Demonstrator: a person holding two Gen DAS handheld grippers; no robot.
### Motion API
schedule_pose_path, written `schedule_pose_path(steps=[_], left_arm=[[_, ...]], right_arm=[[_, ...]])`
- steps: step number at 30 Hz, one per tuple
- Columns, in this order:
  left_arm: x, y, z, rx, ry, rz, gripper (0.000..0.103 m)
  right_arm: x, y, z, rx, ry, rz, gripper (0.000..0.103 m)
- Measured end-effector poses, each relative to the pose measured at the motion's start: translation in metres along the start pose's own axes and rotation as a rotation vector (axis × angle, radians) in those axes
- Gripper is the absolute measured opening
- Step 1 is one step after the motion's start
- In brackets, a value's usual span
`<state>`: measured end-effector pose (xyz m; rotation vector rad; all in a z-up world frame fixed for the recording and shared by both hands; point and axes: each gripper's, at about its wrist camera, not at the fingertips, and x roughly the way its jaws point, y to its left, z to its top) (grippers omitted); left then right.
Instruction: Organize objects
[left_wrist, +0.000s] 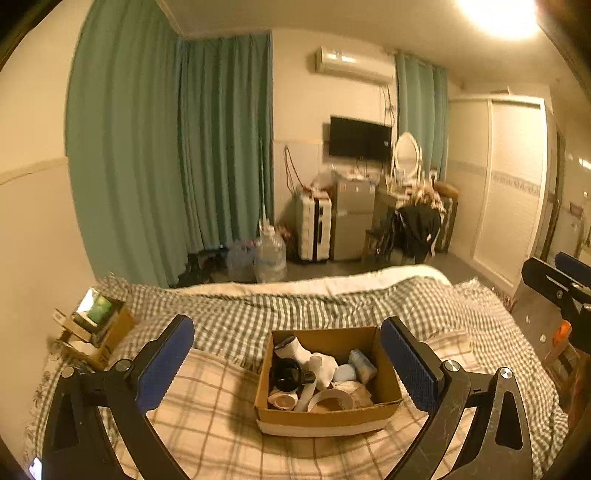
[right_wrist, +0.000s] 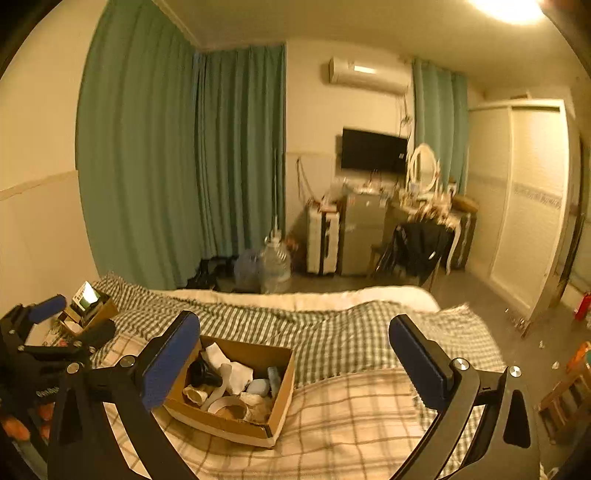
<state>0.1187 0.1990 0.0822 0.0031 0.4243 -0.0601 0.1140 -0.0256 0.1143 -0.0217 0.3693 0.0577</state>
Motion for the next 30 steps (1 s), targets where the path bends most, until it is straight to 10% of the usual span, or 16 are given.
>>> schedule_pose_path(steps=[7,18,30], left_arm=[[-0.038,-0.002,-0.033,0.020,-0.077,0.052,0.103],[-0.011,0.002,-0.122,0.003,-0.015,0.108,0.103],[0.011,0.007,-0.141,-0.016,0.053,0.137,0.103]], right_arm=[[-0.035,0.018,-0.034,-0.015,-0.053,-0.047,0.103],[0.026,0.039,-0.142,-0.040,0.081,-0.031,0.103],[0.049,0.040,-0.155,-0.048,0.138,-0.014,0.103]])
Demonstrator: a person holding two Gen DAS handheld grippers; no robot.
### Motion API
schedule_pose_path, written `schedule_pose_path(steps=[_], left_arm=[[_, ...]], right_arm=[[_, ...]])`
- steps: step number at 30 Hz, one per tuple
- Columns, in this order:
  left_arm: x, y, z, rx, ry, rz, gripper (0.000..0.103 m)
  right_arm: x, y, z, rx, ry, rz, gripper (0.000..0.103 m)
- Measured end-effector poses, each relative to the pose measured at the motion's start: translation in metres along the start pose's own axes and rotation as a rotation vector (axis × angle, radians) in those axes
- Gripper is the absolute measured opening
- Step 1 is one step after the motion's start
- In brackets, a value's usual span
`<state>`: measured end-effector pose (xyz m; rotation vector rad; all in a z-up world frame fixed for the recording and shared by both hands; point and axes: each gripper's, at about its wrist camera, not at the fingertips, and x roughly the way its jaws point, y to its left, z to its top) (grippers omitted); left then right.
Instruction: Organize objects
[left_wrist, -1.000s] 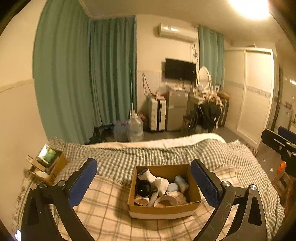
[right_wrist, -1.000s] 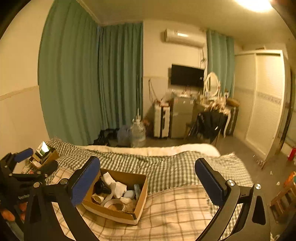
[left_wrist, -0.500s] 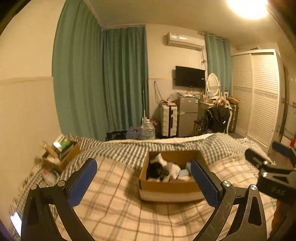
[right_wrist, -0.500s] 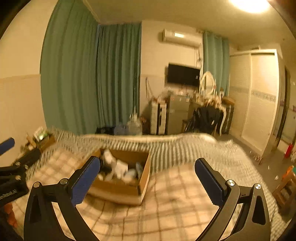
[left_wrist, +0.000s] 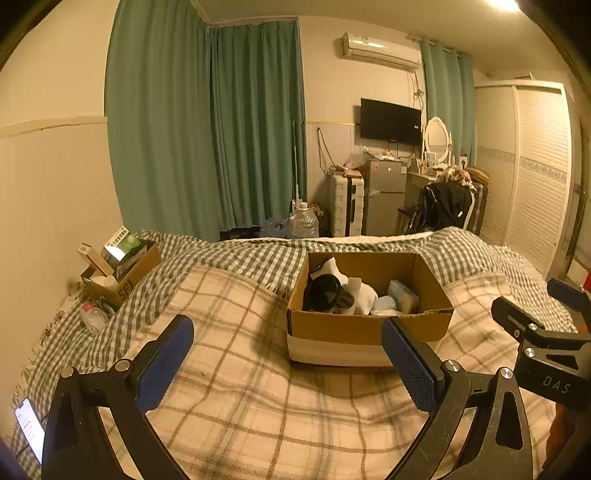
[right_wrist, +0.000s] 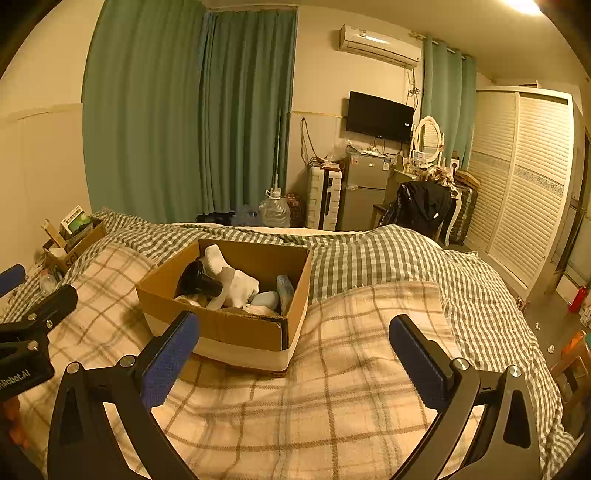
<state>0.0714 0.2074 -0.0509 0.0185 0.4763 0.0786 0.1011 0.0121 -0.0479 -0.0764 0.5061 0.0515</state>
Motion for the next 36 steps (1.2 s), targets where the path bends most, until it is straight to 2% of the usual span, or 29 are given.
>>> schedule_pose_path(steps=[36], left_arm=[[0.0059,-0.0034,-0.0065,0.002,0.039,-0.019,0.103]], right_arm=[[0.0026,0.0045,-0.0026,0.001,0.020,0.009,0.103]])
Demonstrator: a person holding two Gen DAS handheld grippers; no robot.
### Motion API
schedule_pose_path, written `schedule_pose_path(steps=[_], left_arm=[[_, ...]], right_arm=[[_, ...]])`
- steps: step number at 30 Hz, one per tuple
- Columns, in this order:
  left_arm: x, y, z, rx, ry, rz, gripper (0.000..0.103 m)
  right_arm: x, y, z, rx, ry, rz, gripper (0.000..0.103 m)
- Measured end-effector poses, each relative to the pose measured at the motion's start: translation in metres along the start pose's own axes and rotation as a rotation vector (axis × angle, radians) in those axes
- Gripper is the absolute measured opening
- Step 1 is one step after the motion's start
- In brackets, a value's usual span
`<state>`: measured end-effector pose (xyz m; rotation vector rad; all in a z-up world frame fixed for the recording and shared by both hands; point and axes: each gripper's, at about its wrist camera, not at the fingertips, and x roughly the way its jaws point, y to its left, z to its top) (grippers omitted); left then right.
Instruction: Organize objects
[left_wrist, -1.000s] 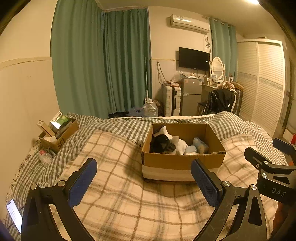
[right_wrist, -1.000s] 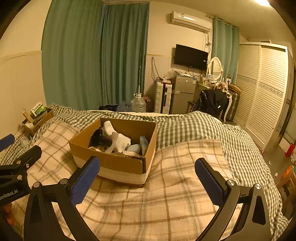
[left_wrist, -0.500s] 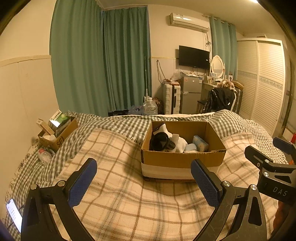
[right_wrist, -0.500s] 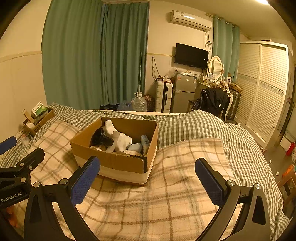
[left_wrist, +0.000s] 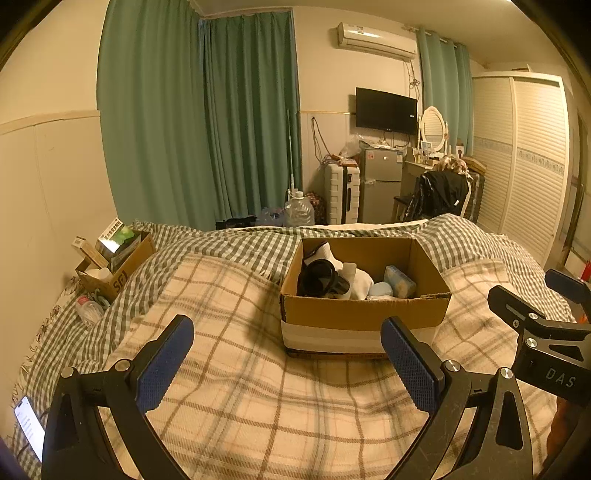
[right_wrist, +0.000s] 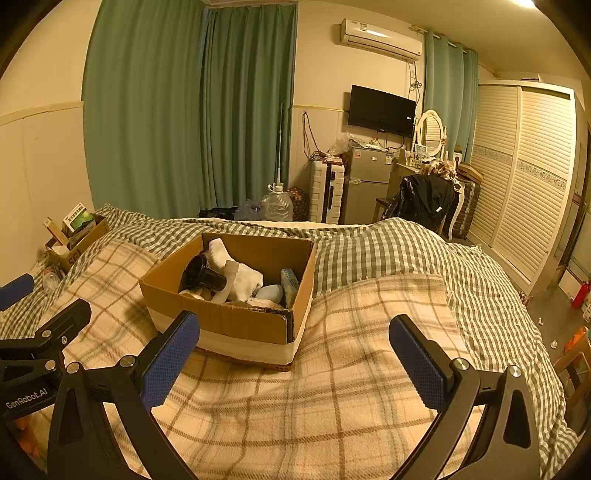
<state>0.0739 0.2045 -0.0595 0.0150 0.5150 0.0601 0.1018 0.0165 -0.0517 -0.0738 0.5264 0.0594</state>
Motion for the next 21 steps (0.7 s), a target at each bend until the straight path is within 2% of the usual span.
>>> schedule_pose_path(steps=[21], left_arm=[[-0.0003,-0.0017,-0.0008,0.006,0.001,0.002,0.103]], right_arm=[[0.0010,-0.0003,-0.0025,0.005,0.005,-0.003,0.103]])
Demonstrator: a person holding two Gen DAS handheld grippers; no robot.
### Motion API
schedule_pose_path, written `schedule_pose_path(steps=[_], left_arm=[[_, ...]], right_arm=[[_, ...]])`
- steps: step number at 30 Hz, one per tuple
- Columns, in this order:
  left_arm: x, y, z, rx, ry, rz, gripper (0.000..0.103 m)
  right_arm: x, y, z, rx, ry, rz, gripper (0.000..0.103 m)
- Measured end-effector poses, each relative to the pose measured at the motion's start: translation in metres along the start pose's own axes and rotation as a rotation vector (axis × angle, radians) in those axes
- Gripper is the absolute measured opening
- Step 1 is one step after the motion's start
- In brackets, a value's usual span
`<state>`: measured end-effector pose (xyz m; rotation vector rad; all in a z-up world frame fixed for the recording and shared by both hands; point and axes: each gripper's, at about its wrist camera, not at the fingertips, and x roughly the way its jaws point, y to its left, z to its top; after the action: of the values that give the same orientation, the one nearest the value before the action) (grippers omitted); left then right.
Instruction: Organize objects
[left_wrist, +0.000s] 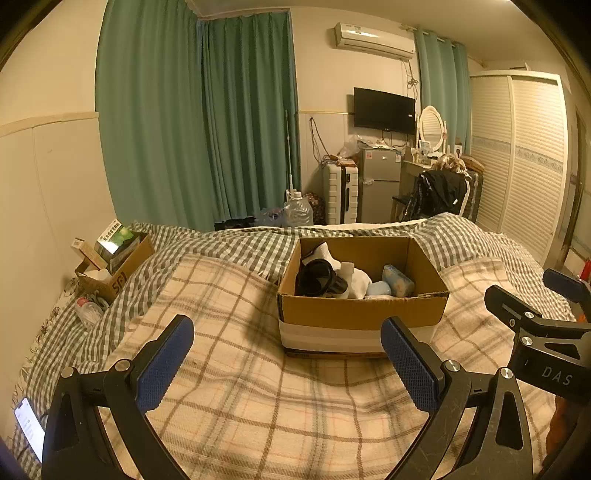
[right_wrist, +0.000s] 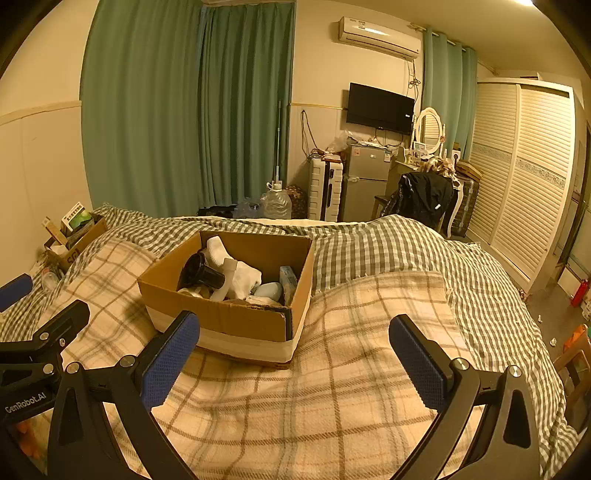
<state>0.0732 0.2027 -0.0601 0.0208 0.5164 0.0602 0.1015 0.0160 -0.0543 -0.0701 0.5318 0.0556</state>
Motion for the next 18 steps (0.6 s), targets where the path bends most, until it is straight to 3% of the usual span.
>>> schedule_pose_path(steps=[18], left_arm=[[0.0005,0.0007,-0.0011,0.002,-0.004,-0.006,0.103]], right_arm=[[-0.0002,-0.0011,-0.0007,0.003,0.002,-0.003,0.103]])
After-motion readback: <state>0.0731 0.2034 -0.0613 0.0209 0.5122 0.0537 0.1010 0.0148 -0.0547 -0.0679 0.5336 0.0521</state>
